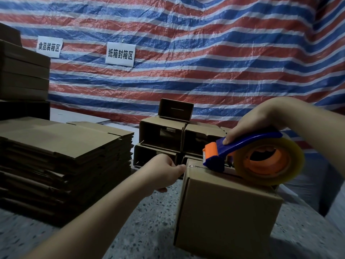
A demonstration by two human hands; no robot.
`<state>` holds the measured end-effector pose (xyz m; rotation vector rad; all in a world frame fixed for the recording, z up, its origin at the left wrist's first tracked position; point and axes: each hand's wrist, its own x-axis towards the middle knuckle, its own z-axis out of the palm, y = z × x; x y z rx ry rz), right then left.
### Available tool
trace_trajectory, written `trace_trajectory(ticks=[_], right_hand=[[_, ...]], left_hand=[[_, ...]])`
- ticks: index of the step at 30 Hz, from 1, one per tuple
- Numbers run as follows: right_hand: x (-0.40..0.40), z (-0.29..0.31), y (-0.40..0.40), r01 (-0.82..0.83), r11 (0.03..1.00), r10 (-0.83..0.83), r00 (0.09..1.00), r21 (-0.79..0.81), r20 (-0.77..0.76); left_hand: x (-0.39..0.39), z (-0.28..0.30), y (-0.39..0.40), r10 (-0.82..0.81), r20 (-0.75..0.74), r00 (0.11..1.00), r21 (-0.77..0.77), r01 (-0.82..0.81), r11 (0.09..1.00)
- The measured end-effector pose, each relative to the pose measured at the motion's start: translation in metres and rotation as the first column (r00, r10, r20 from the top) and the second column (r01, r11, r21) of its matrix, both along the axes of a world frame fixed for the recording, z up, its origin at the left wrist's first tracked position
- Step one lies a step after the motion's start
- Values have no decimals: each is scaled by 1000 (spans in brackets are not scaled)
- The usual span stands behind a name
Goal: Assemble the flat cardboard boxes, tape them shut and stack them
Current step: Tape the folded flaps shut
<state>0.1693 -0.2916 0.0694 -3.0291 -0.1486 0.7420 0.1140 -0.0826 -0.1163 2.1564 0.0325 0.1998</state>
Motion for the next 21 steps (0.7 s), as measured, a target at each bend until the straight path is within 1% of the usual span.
trace_trajectory(ticks=[3,6,9,11,17,21], right_hand=[[-1,0,1,5,1000,-5,1000,11,4],[-1,-1,2,9,1000,-9,1000,14,8],[-1,-1,2,14,1000,-14,1000,22,3],[-2,-2,2,16,1000,-15,1000,21,-7],[-1,-2,5,11,1000,-11,1000,16,-18],[0,-2,4,14,1000,-13,1000,23,-26]], left_hand=[[-4,-11,-6,-3,1,1000,-122,4,992],[-9,-16,-8,-36,-44,998,-255,23,967],[-14,-18,-10,-103,-112,988,-393,51,918],[-16,-19,-12,-141,-123,982,-469,67,880],[-17,-22,-15,-170,-131,977,-537,74,840],[-17,-27,-16,-172,-159,972,-542,59,839]])
